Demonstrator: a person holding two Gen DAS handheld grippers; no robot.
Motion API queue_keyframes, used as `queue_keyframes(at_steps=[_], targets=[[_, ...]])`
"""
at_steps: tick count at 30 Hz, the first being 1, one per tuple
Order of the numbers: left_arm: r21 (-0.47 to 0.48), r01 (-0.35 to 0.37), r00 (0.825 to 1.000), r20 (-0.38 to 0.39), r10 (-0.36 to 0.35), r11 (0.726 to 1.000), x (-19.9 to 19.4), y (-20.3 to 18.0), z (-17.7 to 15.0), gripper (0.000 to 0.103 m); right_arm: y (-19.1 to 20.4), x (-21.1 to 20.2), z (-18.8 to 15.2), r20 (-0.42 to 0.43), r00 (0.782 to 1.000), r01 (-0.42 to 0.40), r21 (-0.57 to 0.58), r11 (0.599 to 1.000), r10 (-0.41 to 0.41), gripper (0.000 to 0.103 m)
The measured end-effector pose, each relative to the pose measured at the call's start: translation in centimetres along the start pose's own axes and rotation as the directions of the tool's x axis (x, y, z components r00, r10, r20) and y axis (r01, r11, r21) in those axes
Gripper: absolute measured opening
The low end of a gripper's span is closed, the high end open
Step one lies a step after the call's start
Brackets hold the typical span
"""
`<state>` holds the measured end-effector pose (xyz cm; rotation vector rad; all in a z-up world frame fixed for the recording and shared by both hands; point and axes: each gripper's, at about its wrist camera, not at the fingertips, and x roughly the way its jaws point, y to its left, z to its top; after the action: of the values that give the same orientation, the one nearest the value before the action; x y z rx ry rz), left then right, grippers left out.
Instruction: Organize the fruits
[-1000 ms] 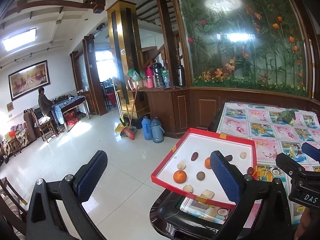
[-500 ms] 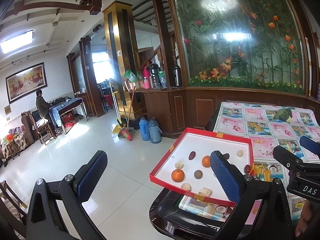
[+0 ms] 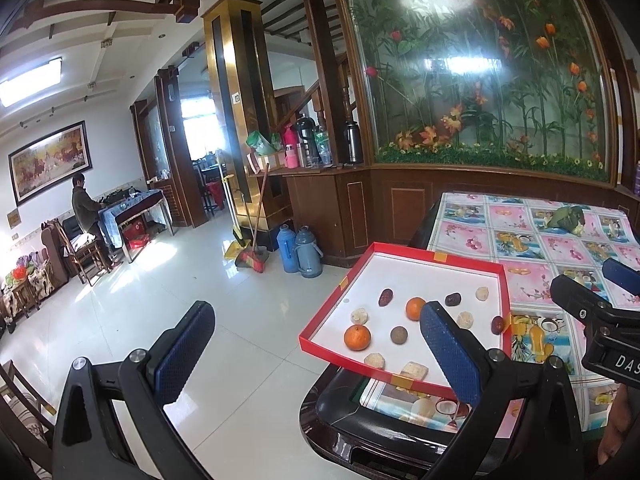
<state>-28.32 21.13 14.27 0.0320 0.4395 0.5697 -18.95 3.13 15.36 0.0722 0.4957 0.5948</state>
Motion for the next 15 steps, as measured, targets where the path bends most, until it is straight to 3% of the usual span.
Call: queue_keyframes(at_steps=[15], targets=[[-0.035,0.027,0.999,-0.018,-0.028,0.999,0.2,1.3,-0.1,0.103,1.3,0.7,-0.9,-0.007,1.000,0.011,-0.037,0.999,-0.012,0.103]])
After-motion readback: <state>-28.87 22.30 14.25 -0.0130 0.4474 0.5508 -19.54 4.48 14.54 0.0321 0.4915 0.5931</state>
